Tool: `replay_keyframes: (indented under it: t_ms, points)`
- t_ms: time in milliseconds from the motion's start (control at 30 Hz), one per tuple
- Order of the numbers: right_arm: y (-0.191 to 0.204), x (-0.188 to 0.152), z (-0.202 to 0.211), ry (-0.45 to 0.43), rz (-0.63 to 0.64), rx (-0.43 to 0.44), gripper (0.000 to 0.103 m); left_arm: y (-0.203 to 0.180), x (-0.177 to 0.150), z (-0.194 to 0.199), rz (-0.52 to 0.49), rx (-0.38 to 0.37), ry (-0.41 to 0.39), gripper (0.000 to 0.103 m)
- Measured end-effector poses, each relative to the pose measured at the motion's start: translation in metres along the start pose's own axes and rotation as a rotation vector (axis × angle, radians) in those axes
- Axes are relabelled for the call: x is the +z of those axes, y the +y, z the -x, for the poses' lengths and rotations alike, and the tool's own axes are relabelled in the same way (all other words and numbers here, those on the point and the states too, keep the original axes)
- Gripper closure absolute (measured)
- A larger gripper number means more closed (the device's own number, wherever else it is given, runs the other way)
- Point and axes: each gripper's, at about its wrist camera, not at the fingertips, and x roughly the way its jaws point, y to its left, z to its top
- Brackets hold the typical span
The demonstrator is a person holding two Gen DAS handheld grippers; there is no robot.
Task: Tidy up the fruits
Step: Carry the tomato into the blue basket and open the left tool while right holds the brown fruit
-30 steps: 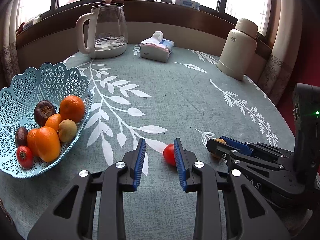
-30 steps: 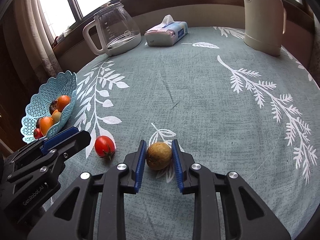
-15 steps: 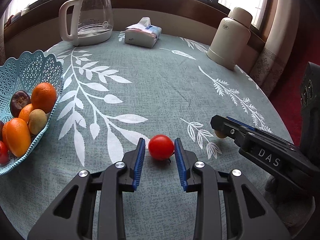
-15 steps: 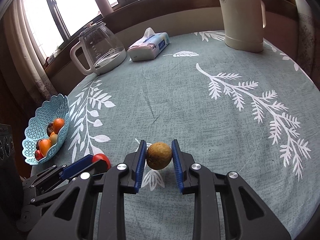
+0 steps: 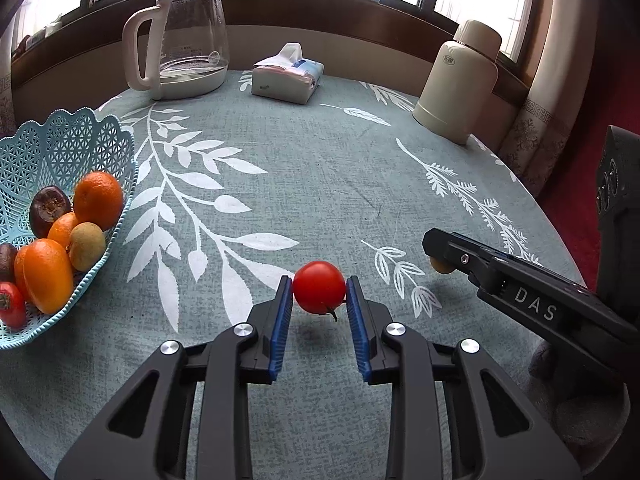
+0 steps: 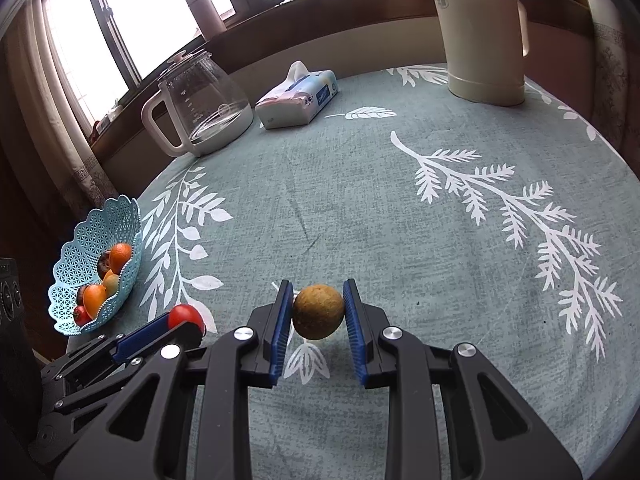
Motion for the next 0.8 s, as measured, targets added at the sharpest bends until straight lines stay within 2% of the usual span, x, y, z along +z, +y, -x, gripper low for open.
replay_keyframes:
  t_ms: [333,600,800]
  points:
    - [0.001,0.000,0.001,-0.004,0.002,0.012,0.077,0.033,0.009,0.037,0.048,0.102,-0.090,0.075]
    - [0.001,0.000,0.000,-0.002,0.003,0.015,0.077,0.085,0.013,0.073,0.121,0.239,-0.158,0.075]
    - [0.003,-0.002,-0.003,0.001,0.009,0.013,0.077,0.125,0.009,0.092,0.180,0.334,-0.177,0.075]
